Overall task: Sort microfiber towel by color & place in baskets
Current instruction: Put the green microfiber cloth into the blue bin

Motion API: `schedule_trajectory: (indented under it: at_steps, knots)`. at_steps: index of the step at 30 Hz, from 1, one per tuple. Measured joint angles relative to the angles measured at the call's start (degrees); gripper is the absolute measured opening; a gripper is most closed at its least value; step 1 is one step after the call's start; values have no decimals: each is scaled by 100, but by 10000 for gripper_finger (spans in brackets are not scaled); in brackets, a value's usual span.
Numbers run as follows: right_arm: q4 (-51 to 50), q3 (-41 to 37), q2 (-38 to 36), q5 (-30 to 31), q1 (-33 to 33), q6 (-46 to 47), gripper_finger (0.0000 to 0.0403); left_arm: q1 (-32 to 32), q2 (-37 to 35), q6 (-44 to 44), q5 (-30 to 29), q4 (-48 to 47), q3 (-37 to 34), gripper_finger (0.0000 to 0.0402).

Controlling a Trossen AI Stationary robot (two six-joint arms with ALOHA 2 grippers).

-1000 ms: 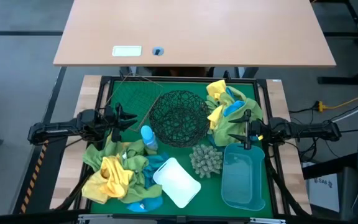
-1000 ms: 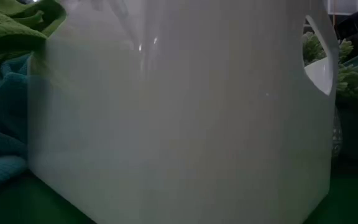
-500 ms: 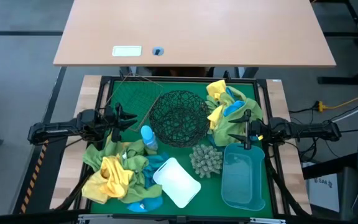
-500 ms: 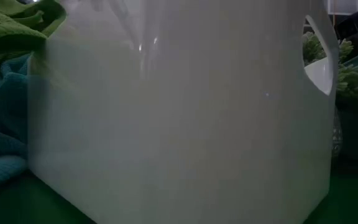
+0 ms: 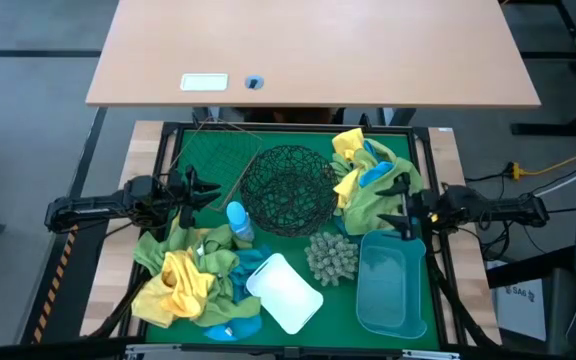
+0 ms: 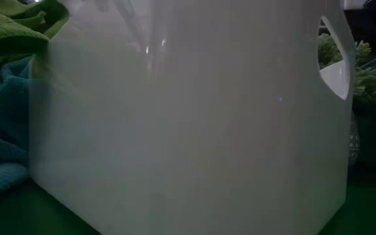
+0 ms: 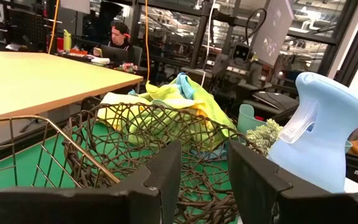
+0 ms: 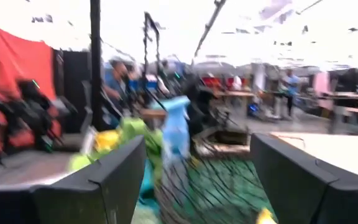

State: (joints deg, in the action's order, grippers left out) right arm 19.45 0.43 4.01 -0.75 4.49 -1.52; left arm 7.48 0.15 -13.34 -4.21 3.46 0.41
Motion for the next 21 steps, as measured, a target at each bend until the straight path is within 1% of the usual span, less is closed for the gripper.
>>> schedule_trajectory:
  at_steps: [3, 5, 9, 14, 18, 21]
  knots:
    - [281, 0, -2, -131, 0, 355, 289, 1, 1, 0, -2, -1, 1, 124]
    - [353, 0, 0, -98, 0, 452, 289, -1, -1, 0, 0, 1, 0, 124]
    - [447, 0, 0, 499, 0, 519, 289, -1, 1, 0, -2, 1, 0, 124]
    - [447, 0, 0, 1163, 0, 1192, 289, -1, 0, 0, 1, 1, 1, 124]
    - [424, 16, 1, 1230, 0, 1378, 289, -1, 0, 0, -2, 1, 0, 124]
    - [404, 206, 100, 1430, 0, 1345, 289, 1, -1, 0, -1, 1, 0, 124]
